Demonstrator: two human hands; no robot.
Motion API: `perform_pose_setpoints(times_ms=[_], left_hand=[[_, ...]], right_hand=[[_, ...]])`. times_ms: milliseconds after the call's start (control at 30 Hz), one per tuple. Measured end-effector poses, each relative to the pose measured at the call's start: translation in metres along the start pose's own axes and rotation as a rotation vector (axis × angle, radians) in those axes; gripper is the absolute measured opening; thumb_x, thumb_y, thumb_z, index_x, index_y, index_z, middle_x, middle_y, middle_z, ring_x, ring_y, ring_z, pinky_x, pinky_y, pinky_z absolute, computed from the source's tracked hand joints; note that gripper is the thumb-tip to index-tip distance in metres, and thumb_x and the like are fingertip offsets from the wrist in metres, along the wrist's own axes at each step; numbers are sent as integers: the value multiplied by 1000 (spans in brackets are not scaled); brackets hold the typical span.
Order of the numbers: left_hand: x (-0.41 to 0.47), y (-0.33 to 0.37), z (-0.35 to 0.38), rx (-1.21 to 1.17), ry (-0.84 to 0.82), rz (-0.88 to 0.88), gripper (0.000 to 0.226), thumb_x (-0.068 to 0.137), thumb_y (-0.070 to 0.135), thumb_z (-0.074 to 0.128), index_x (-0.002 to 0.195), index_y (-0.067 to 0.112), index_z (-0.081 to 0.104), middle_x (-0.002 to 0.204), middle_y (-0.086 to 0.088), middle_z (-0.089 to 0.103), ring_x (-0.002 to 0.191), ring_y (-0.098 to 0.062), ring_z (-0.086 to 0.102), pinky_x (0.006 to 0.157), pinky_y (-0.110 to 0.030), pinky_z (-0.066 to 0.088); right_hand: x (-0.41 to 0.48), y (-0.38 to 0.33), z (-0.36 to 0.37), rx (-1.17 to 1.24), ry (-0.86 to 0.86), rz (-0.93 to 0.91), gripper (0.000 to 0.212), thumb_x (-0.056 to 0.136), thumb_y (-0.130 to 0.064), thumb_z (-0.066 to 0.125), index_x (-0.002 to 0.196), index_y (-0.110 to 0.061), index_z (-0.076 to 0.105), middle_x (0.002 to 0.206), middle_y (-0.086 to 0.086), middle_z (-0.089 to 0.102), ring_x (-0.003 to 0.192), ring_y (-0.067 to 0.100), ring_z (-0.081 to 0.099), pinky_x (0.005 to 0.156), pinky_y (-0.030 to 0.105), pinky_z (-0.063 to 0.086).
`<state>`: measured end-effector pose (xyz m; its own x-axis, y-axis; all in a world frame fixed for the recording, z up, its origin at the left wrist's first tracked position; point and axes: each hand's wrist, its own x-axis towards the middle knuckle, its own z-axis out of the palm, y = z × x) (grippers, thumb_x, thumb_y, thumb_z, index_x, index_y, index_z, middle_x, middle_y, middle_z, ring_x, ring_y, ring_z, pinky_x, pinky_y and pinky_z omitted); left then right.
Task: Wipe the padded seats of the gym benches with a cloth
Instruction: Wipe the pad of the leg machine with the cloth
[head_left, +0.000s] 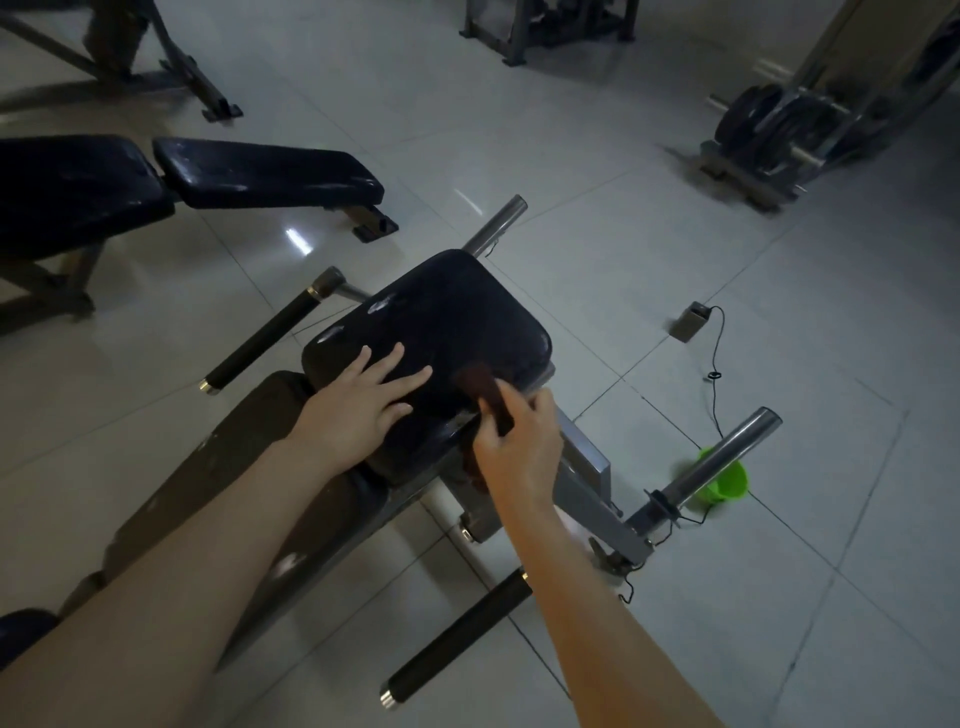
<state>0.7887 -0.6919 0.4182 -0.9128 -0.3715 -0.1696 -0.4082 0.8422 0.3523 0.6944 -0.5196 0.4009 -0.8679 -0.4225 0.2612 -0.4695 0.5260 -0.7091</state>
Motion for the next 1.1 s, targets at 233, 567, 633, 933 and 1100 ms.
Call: perform_pose_setpoints(times_ms=[233,567,633,933,1100], left_hand=[[1,-5,-11,25,-51,21,50,104,32,39,149,50,23,163,13,7,151,-23,4,119,-43,26],[5,-8,-11,38,-73,23,55,105,23,40,149,50,21,163,13,5,151,-23,2,120,-42,23],[4,-8,-11,43,-69,23,55,105,23,41,148,51,21,163,13,5,151,-22,3,120,-42,23],[2,-10,-14,55,-73,33,55,105,23,41,148,51,22,163,14,6,151,-20,3,119,-42,25],[4,-9,-14,33,-76,31,56,105,22,41,149,50,22,163,13,5,151,-21,2,121,-43,21]], right_hand=[[-45,-3,14,-102,-257,-359,38,82,-15,78,119,-18,69,97,2,56,78,2,42,65,2,31],[40,10,-22,-38,44,123,40,96,-24,62,135,-18,60,101,-1,47,74,-1,39,69,-6,29],[13,4,-8,-23,7,83,40,95,-23,63,135,-21,59,102,-2,45,76,-5,39,69,-2,33],[-51,-8,17,-125,-332,-415,36,83,-14,76,118,-18,70,94,2,55,72,9,49,59,18,45],[12,-3,-13,-239,-164,-307,33,92,-23,66,126,-22,66,100,1,53,80,11,50,66,14,37]])
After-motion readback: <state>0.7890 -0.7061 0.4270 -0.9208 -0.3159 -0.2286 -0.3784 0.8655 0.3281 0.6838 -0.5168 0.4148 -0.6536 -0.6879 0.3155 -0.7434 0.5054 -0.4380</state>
